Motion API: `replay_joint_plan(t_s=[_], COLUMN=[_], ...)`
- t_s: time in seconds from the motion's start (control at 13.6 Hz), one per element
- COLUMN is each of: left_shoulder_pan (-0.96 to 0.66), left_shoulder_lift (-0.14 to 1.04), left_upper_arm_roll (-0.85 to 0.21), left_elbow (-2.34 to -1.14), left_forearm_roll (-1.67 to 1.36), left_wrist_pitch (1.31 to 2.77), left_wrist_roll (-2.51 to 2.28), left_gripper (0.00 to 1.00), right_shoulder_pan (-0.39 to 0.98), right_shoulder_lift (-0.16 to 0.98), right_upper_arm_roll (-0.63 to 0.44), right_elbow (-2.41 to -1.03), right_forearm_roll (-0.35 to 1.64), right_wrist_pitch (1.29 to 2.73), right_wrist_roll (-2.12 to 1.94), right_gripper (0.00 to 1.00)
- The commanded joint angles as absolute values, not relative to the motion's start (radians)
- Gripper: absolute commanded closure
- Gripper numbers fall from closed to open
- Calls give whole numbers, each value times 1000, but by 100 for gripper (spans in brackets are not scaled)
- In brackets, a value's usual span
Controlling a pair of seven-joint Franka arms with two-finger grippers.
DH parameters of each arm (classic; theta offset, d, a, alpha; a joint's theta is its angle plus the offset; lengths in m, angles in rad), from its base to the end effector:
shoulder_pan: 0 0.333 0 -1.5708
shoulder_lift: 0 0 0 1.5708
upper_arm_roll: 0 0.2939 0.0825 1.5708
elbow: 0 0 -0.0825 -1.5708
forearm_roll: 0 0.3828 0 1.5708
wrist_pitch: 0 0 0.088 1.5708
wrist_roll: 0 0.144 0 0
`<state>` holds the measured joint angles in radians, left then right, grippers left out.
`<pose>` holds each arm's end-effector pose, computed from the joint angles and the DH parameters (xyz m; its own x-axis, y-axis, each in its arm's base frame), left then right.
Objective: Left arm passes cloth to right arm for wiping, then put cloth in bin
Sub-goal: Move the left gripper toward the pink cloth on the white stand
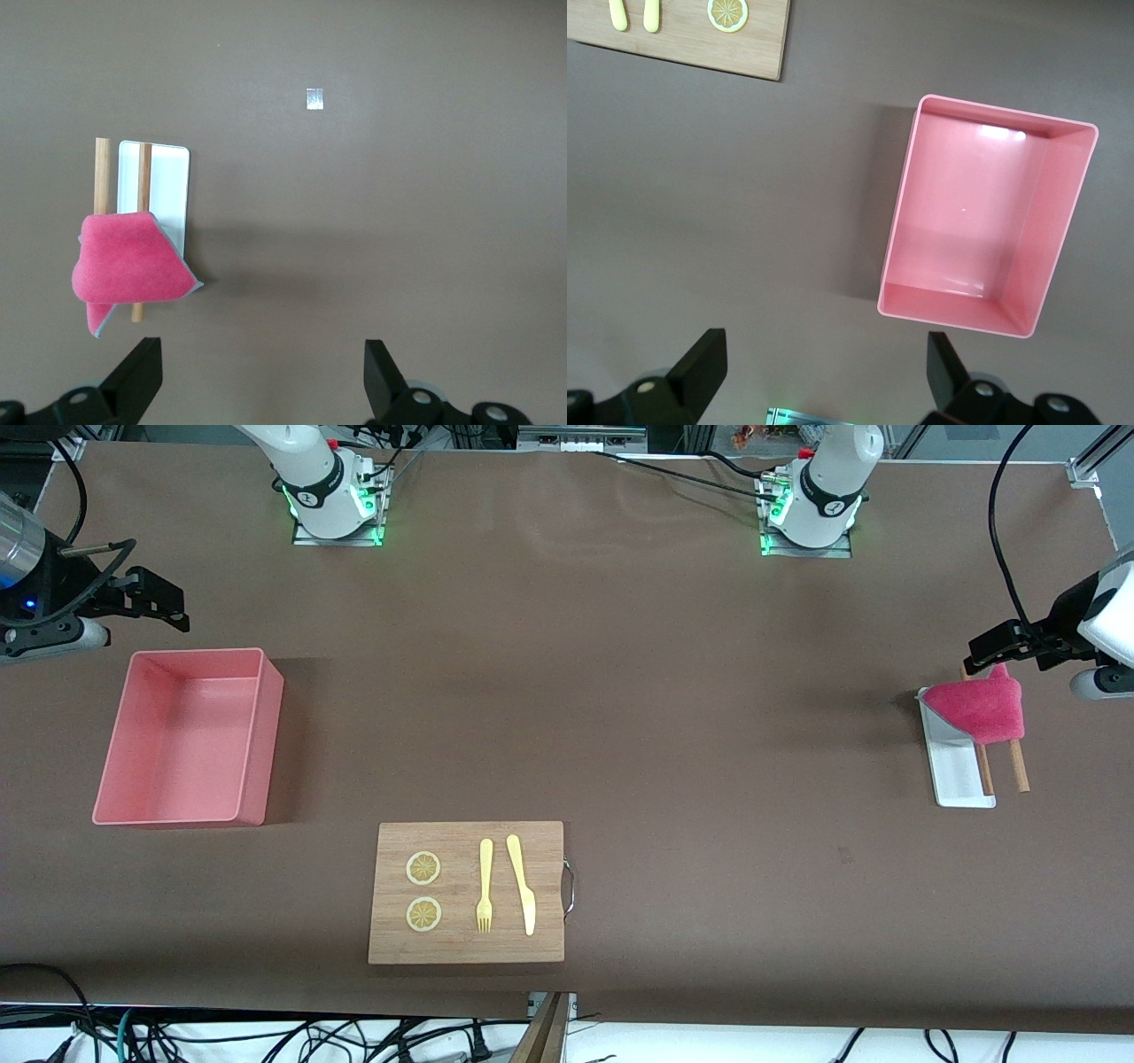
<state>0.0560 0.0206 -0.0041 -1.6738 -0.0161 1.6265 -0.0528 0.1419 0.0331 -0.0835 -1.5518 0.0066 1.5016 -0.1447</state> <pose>0.5560 0.0267 0.5102 0.9921 0.1053 -0.0686 0.1064 -0.9942 0.0125 0.5508 0.0338 0.5503 0.9760 0.2018 -0.0817 0.2012 -0.9794 -0.0158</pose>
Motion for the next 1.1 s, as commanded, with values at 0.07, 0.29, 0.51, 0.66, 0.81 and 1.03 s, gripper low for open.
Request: replay_joint_plan(t_s=[0.07,0.29,0.51,0.66,0.81,1.03], left_shoulder_pan=[60,60,60,60,60,60], left_shoulder_lift=[18,26,31,31,31,34], left_upper_arm_roll=[-5,-3,-2,-2,-2,0], left_elbow=[-1672,-1664,-1664,-1664,-1664,-1663], left_forearm_roll=[-21,-20,-18,-18,-18,-17], left_wrist_pitch=[1635,1634,1634,1634,1632,1632], left_wrist_roll=[-28,-29,-29,-29,-29,-31], left_gripper=[0,0,0,0,0,0], right_shoulder_pan=[141,141,141,141,141,141], right_shoulder_lift=[8,8,9,9,9,9], right_upper_arm_roll=[-83,-91,-92,-92,-91,-92], right_elbow=[-1578,-1578,-1578,-1578,-1578,-1578], right_forearm_roll=[-2,-2,-2,-2,-2,-2], right_wrist_pitch=[1511,1511,1511,1511,1511,1512], right_wrist_roll=[-137,-137,-137,-137,-137,-137], right_gripper=[0,0,0,0,0,0])
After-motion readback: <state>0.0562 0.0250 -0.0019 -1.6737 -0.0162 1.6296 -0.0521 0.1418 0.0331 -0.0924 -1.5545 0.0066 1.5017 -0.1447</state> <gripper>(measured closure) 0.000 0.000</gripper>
